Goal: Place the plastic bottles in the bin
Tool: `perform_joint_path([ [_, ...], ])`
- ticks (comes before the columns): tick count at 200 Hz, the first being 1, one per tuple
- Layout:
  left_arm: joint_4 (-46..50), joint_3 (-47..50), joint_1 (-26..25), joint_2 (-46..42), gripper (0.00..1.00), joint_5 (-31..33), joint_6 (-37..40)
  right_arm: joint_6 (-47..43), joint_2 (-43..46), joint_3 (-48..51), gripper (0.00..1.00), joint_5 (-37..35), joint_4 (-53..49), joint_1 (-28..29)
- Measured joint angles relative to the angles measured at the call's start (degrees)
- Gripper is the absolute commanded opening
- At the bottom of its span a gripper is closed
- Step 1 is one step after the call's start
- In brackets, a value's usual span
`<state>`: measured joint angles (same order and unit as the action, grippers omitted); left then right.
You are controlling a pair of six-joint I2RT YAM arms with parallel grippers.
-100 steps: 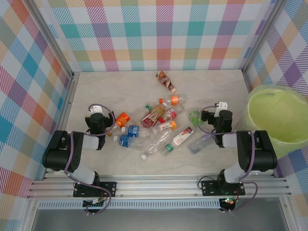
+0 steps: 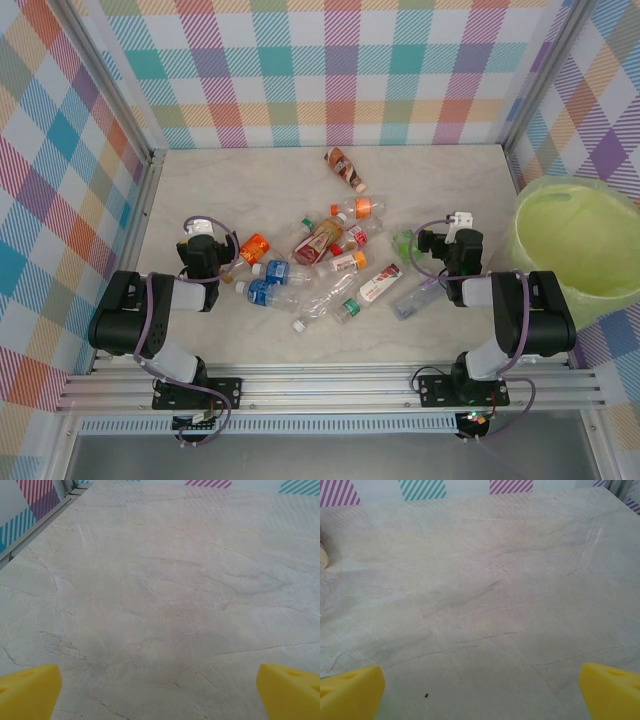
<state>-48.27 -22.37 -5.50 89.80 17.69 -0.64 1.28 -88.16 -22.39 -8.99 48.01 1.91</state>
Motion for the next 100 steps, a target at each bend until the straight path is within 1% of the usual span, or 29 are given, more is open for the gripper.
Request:
perform_joint_path([
  [100,0.3,0.0,0.0,-0.2,1.0,-0.1,0.0,0.3,0.0,0.0,1.0,-0.2,0.0,0.0],
])
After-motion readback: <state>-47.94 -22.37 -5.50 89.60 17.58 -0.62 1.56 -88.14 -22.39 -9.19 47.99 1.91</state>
